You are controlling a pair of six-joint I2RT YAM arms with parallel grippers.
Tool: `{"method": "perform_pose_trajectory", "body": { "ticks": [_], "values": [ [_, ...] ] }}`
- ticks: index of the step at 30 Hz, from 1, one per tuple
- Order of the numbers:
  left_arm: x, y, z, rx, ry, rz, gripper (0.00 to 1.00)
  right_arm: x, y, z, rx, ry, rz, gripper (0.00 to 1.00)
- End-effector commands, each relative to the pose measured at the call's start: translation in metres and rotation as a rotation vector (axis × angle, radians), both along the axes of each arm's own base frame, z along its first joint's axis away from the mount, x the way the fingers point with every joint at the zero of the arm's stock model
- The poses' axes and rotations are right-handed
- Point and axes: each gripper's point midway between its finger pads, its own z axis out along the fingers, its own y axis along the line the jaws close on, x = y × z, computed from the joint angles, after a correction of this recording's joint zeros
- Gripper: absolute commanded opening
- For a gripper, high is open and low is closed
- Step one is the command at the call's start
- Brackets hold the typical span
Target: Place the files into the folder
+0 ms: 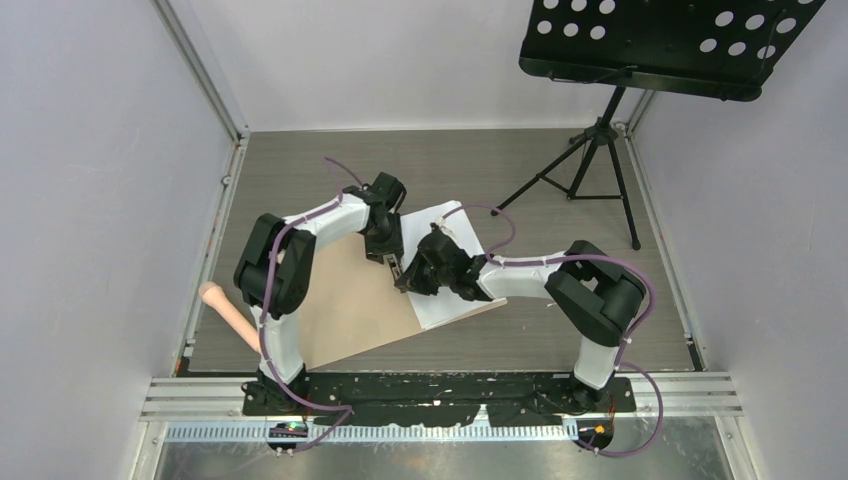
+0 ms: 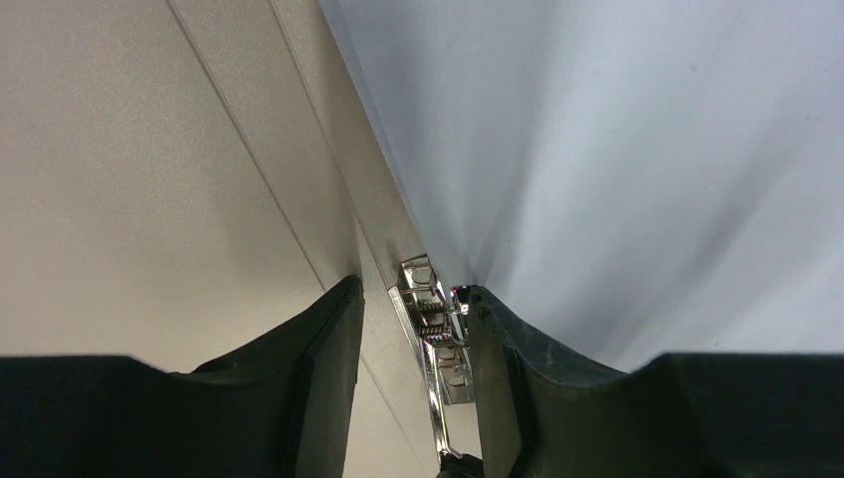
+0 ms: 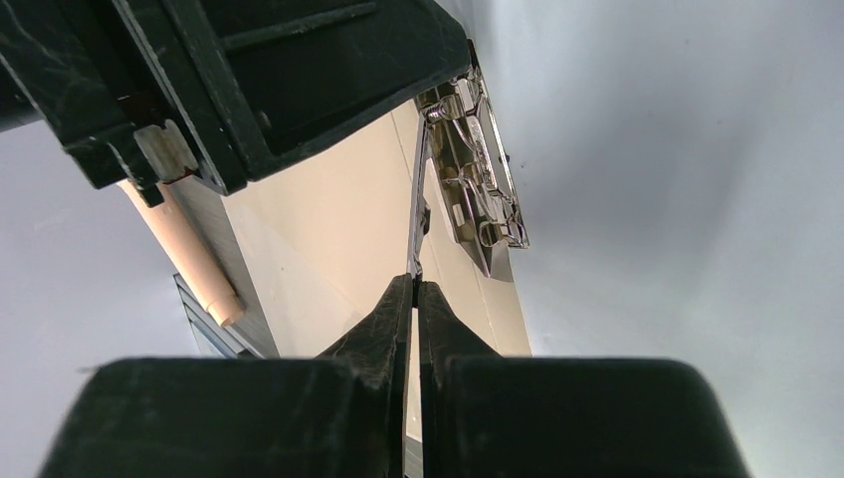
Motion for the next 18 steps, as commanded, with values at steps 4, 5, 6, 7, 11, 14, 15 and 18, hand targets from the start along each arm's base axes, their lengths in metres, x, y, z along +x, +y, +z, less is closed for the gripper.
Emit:
{"method": "perform_pose_trajectory", "body": {
  "ticks": [4, 5, 6, 7, 11, 14, 15, 18],
  "values": [
    [0.006, 0.007, -0.008, 0.068, -0.014, 0.006, 0.45, -0.003, -0.037, -0.039, -0.205, 0.028, -0.017, 0.05],
    [0.005, 0.008, -0.01, 0.079, -0.011, 0.005, 0.45, -0.004, -0.039, -0.04, -0.213, 0.028, -0.014, 0.05],
    [0.004, 0.009, -0.011, 0.088, -0.008, 0.002, 0.45, -0.003, -0.038, -0.04, -0.214, 0.025, -0.014, 0.05],
    [0.003, 0.009, -0.012, 0.1, -0.001, -0.003, 0.45, -0.004, -0.041, -0.042, -0.23, 0.028, -0.012, 0.05],
    [-0.001, 0.01, -0.015, 0.14, 0.014, -0.02, 0.44, -0.004, -0.05, -0.044, -0.283, 0.021, -0.005, 0.05],
    [-0.002, 0.01, -0.014, 0.157, 0.03, -0.024, 0.44, -0.004, -0.054, -0.046, -0.318, 0.014, 0.007, 0.05],
    [-0.002, 0.009, -0.014, 0.156, 0.034, -0.025, 0.44, -0.006, -0.056, -0.048, -0.33, 0.018, 0.01, 0.05],
    [-0.003, 0.009, -0.013, 0.159, 0.044, -0.033, 0.43, -0.009, -0.066, -0.055, -0.369, 0.02, 0.014, 0.05]
  ]
}}
